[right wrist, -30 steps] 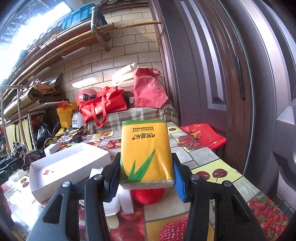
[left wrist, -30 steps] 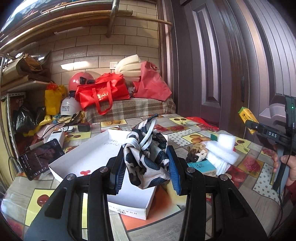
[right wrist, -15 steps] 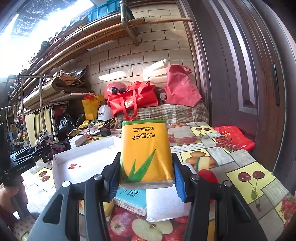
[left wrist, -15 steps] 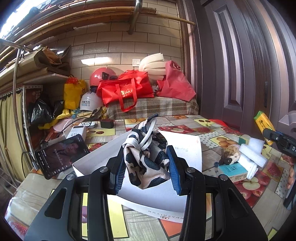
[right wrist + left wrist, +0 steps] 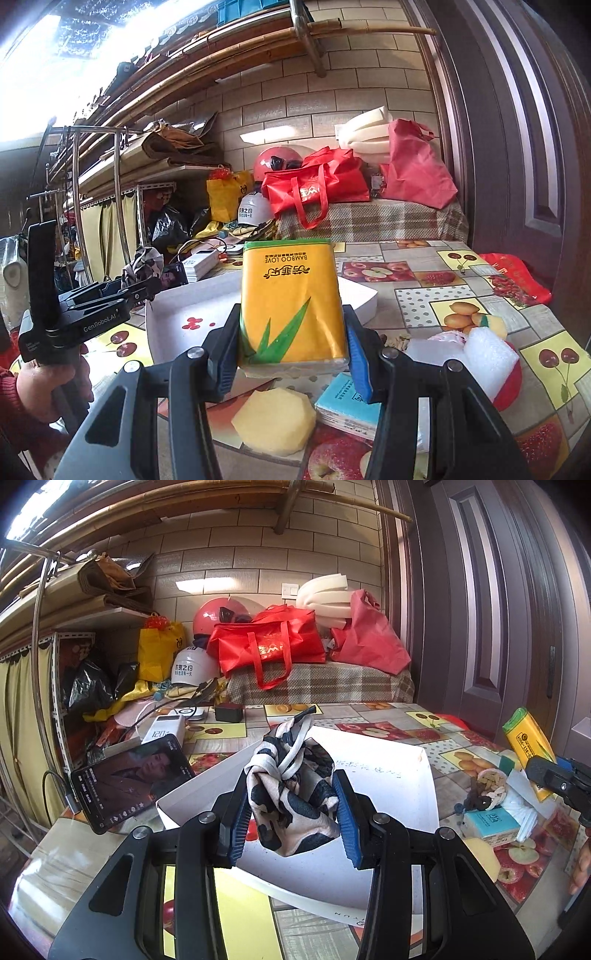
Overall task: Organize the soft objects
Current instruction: 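Carry the cloth over the white tray with the left gripper while the right gripper carries the tissue pack there, then open the left gripper to drop the cloth in the tray while the right gripper releases the tissue pack, then move the left gripper to the yellow sponge while the right gripper approaches the red plush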
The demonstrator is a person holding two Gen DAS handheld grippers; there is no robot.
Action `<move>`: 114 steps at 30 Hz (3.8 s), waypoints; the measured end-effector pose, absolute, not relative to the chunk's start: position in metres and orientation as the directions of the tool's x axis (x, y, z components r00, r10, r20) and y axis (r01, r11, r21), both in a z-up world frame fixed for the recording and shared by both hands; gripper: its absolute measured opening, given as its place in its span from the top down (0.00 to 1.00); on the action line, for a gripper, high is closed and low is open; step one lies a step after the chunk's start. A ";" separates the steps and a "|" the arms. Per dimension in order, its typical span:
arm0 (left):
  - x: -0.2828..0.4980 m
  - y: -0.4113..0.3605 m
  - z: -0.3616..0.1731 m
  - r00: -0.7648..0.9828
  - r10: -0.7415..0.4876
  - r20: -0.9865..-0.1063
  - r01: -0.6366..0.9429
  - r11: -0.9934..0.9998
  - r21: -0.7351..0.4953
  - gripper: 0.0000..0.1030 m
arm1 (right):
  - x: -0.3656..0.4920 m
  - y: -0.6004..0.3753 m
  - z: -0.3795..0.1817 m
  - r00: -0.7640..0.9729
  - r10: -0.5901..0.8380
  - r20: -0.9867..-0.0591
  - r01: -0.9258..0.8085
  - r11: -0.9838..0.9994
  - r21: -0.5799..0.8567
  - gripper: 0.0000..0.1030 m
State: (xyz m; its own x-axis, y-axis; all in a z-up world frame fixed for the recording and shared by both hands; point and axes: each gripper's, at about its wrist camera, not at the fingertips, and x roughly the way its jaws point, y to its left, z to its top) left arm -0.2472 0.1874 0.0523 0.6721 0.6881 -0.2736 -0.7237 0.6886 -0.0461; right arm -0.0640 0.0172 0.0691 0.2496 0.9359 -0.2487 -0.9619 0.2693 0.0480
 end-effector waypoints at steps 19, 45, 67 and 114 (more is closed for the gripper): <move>-0.223 0.228 0.053 0.651 0.708 -0.274 -0.741 0.672 -0.023 0.60 | -0.085 0.088 0.056 0.201 0.922 -0.332 -0.971 0.233 0.059 0.51; -0.204 0.276 0.051 0.623 0.713 -0.320 -0.768 0.636 -0.078 0.59 | -0.042 0.164 0.055 0.281 0.890 -0.360 -0.932 0.342 0.118 0.50; -0.207 0.294 0.047 0.547 0.757 -0.356 -0.831 0.544 -0.120 0.00 | -0.059 0.179 0.059 0.339 0.868 -0.363 -0.932 0.362 -0.004 0.15; -0.147 0.134 0.049 0.801 0.470 -0.372 -0.486 0.872 0.056 0.00 | 0.051 -0.045 0.073 0.636 0.738 -0.224 -0.750 0.660 0.044 0.14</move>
